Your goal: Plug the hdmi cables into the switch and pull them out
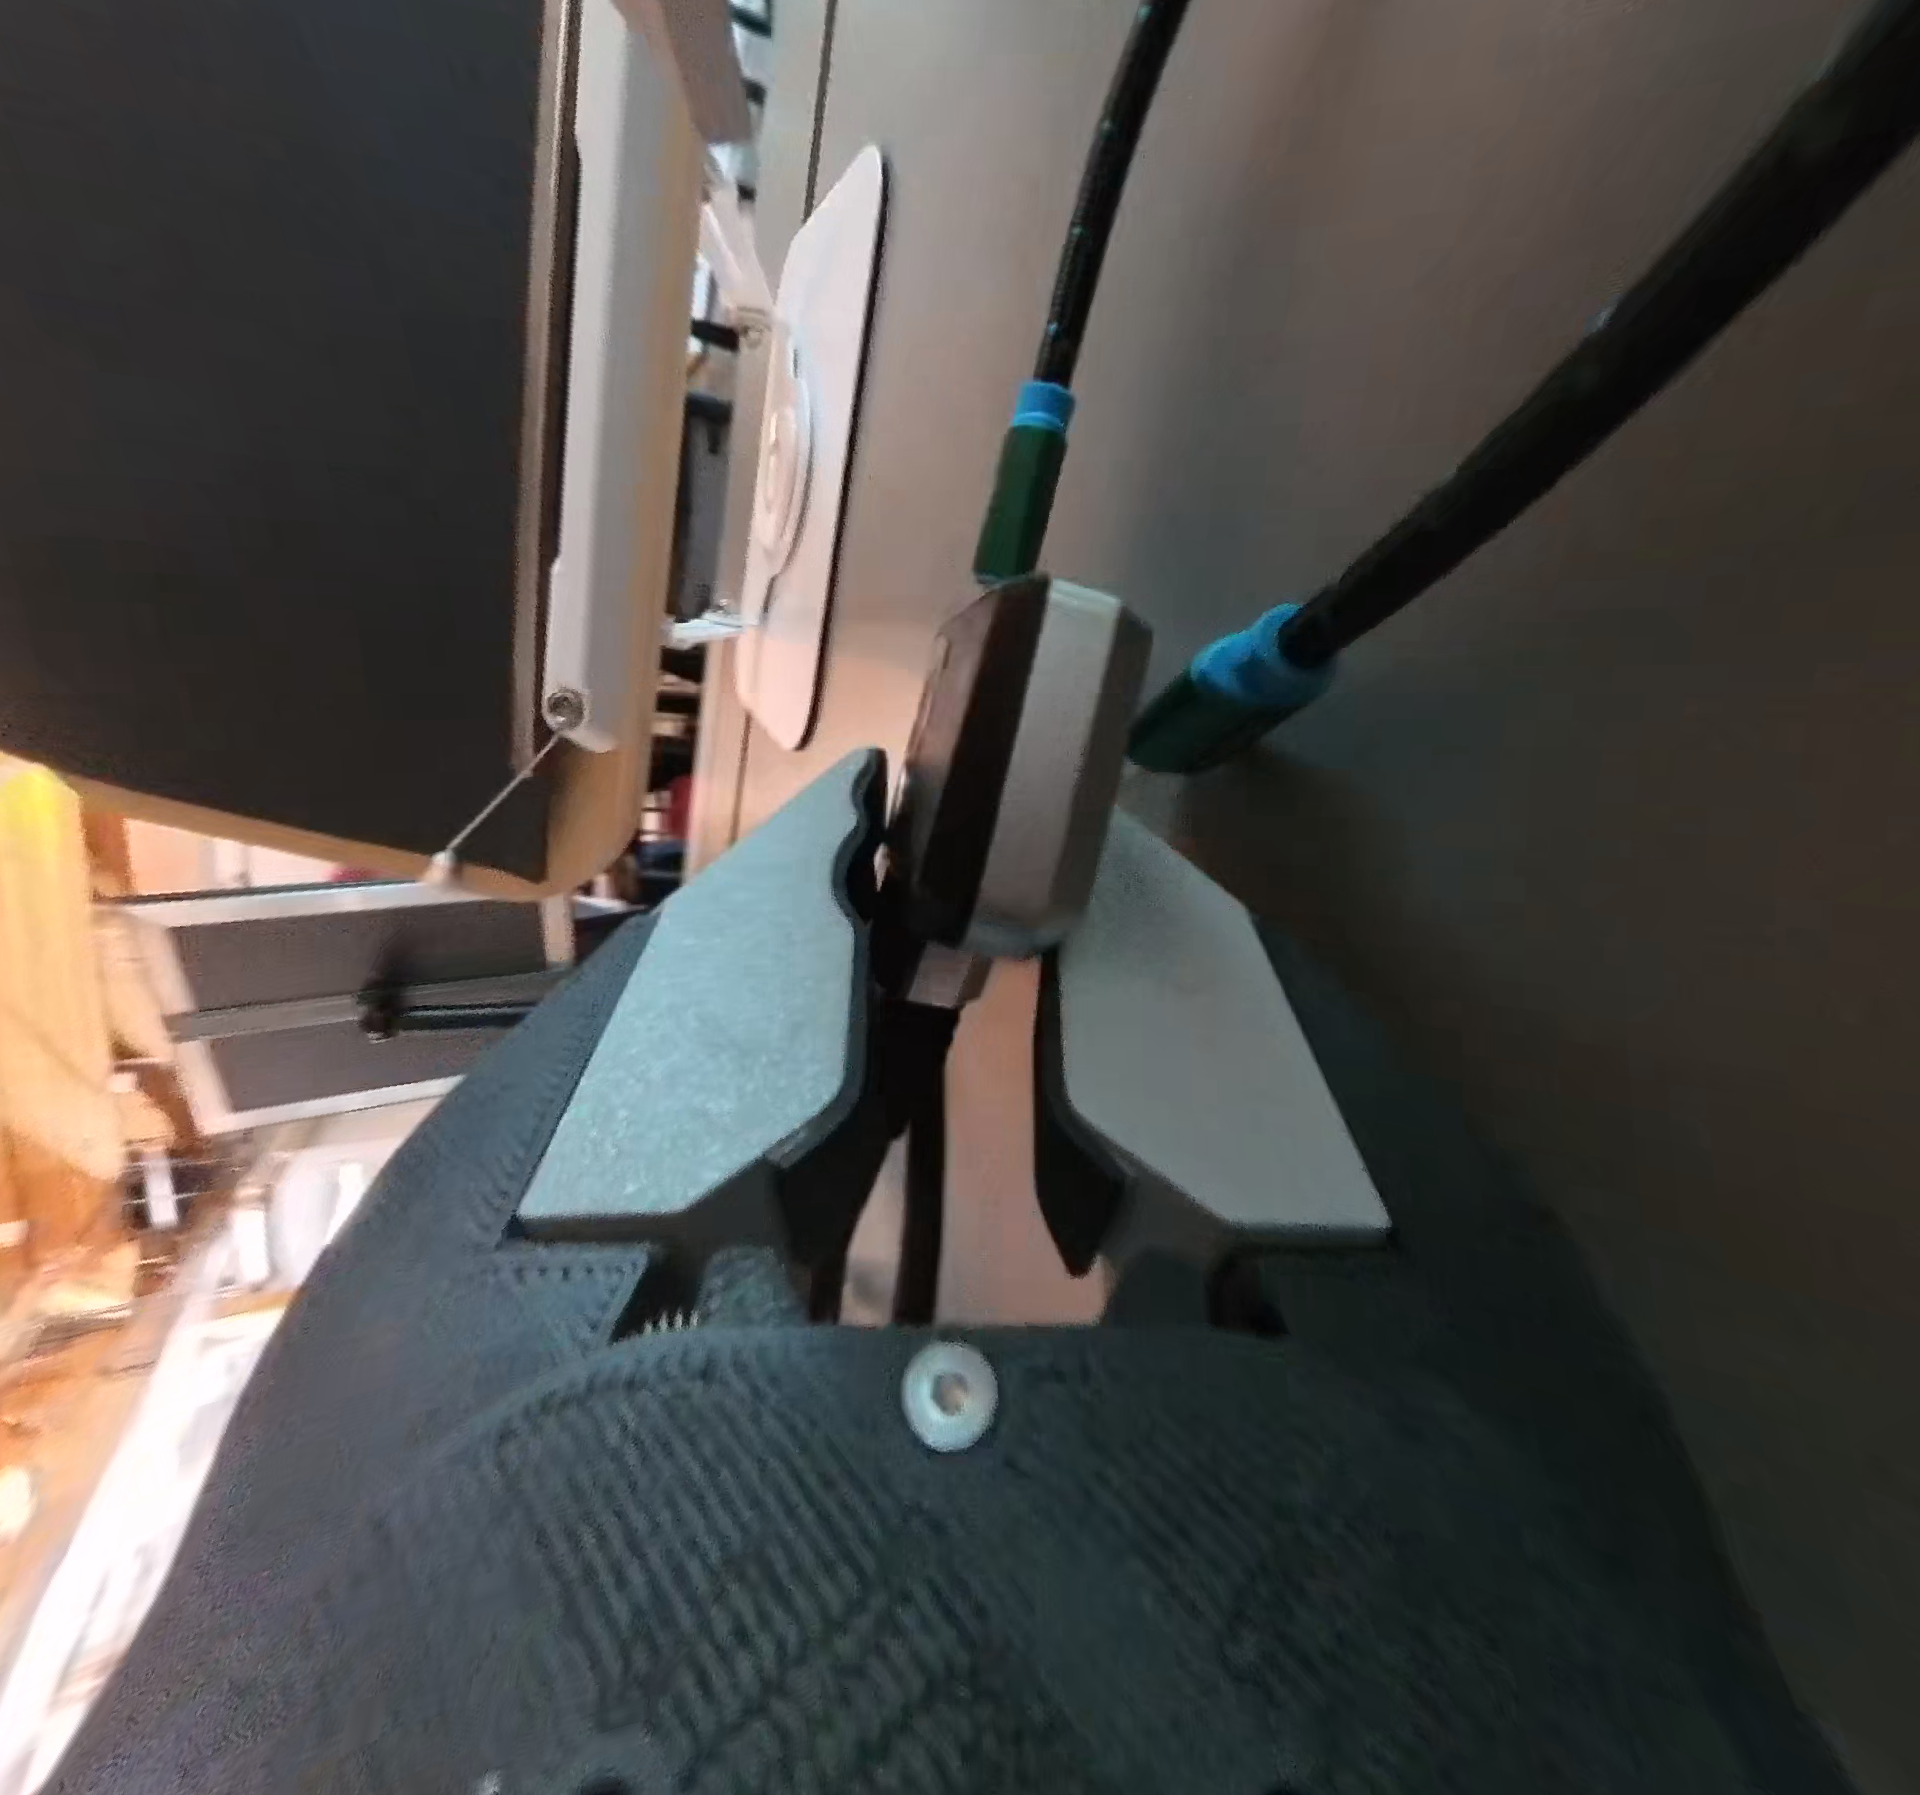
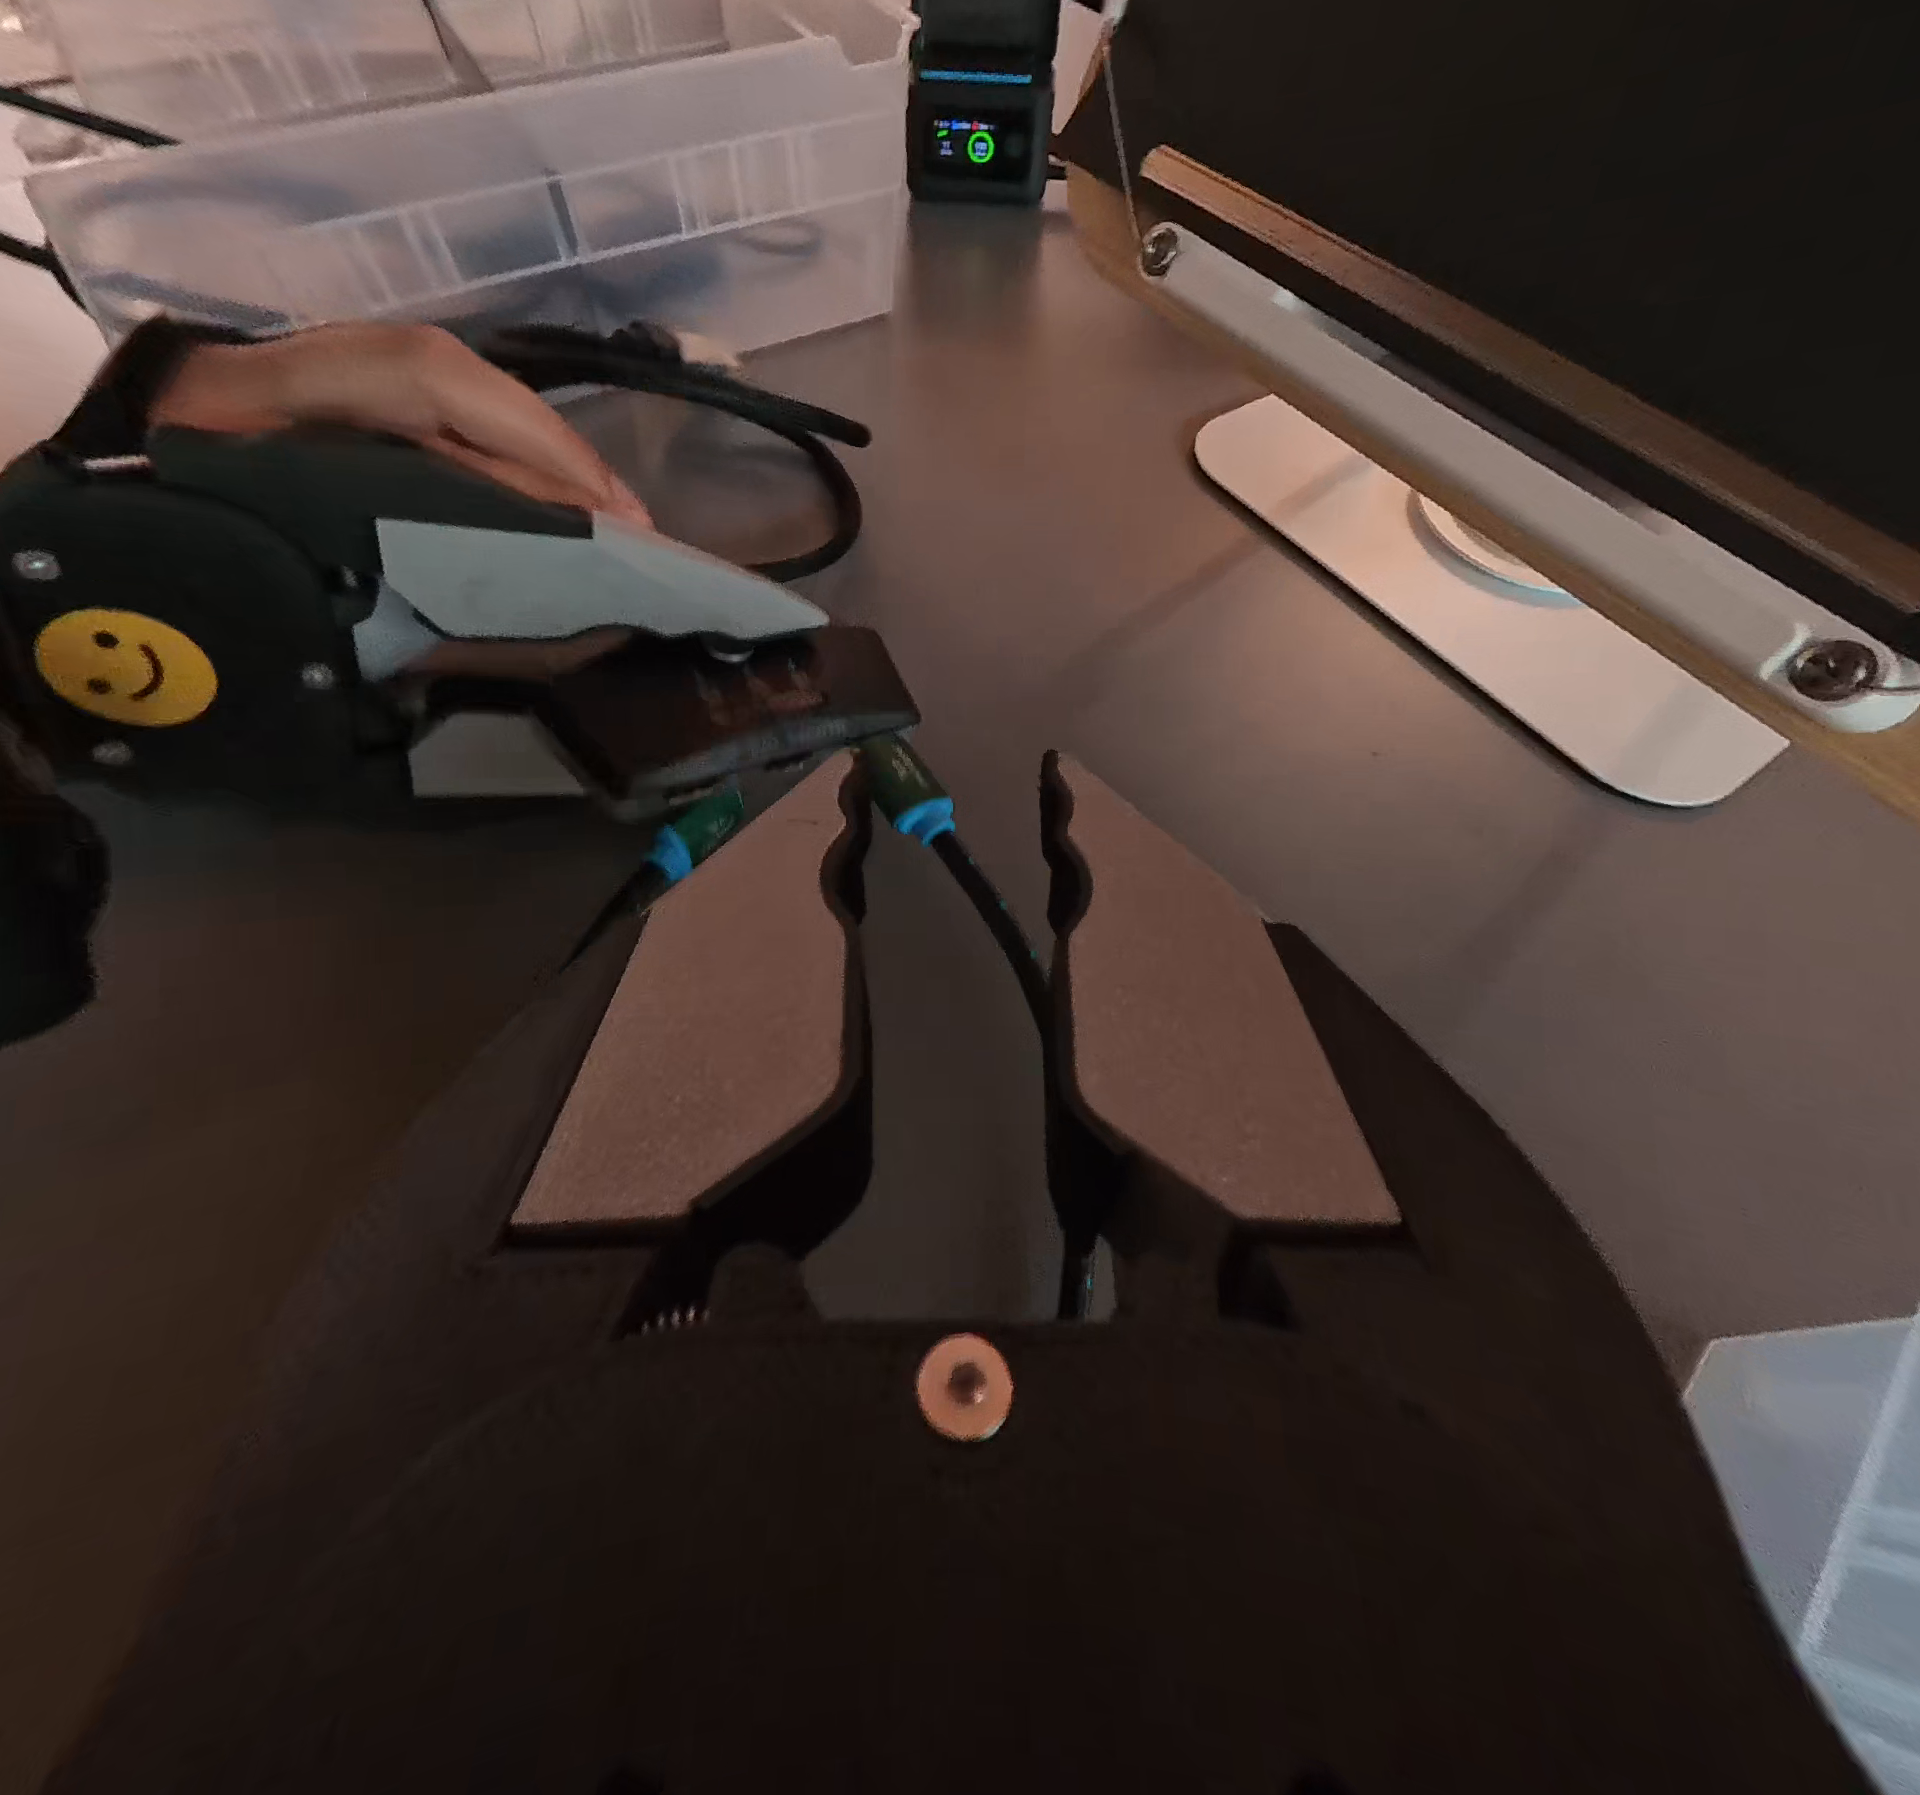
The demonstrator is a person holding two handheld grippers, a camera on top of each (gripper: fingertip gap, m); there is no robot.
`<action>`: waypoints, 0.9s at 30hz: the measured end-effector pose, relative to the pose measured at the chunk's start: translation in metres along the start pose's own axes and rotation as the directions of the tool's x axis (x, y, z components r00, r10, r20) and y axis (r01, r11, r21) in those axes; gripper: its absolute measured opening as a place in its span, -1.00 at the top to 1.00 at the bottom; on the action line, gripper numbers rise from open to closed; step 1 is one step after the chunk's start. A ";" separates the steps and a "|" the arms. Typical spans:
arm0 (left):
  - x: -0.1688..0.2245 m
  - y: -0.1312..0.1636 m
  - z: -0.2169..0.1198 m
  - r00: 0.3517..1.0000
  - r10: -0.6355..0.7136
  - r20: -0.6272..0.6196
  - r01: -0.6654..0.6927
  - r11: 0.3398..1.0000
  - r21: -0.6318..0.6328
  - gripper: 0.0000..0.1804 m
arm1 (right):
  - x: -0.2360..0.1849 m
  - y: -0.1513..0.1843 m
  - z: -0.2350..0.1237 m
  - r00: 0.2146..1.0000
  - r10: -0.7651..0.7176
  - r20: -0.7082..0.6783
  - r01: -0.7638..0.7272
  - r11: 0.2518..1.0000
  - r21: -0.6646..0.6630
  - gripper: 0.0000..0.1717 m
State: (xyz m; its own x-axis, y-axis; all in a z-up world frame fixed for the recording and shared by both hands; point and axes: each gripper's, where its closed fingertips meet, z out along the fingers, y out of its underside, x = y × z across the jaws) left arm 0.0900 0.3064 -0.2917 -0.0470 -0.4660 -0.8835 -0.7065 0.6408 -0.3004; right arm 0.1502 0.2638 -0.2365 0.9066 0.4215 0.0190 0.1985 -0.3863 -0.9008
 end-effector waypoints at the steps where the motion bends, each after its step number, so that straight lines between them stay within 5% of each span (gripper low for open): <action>1: 0.002 -0.006 -0.001 0.998 -0.048 -0.032 0.049 0.999 0.011 0.68 | 0.002 0.001 0.000 1.000 0.015 -0.013 -0.015 1.000 0.001 0.65; 8: 0.008 -0.017 -0.015 0.913 -0.300 -0.275 0.307 0.951 -0.020 0.16 | 0.020 0.008 -0.003 0.989 0.133 -0.062 -0.131 0.991 0.024 0.62; 11: 0.020 -0.020 -0.019 0.849 -0.320 -0.419 0.341 0.940 -0.027 0.20 | 0.019 0.013 0.003 0.986 0.157 -0.047 -0.157 0.988 -0.006 0.57; 16: 0.031 -0.017 -0.021 0.595 -0.482 -0.643 0.446 0.864 -0.235 0.14 | 0.020 0.010 -0.001 0.990 0.089 -0.111 -0.090 0.996 -0.004 0.54; 19: 0.017 -0.023 -0.032 0.497 -0.521 -0.693 0.474 0.833 -0.286 0.03 | 0.019 0.006 -0.004 0.990 0.101 -0.099 -0.099 0.995 0.018 0.52; 21: 0.002 -0.041 -0.048 0.333 -0.553 -0.764 0.565 0.766 -0.308 0.09 | 0.019 0.006 -0.003 0.990 0.111 -0.087 -0.110 0.994 0.019 0.49; 27: -0.028 -0.042 -0.084 0.090 -0.628 -0.773 0.557 0.675 -0.484 0.08 | 0.012 -0.002 -0.006 0.994 0.077 -0.079 -0.073 0.996 0.046 0.46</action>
State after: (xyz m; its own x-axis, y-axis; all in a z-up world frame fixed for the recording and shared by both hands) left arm 0.0620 0.2411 -0.2242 -0.1060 -0.9160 0.3870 -0.8451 -0.1221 -0.5205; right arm 0.1628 0.2650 -0.2318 0.9456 0.3248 -0.0159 0.1144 -0.3779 -0.9187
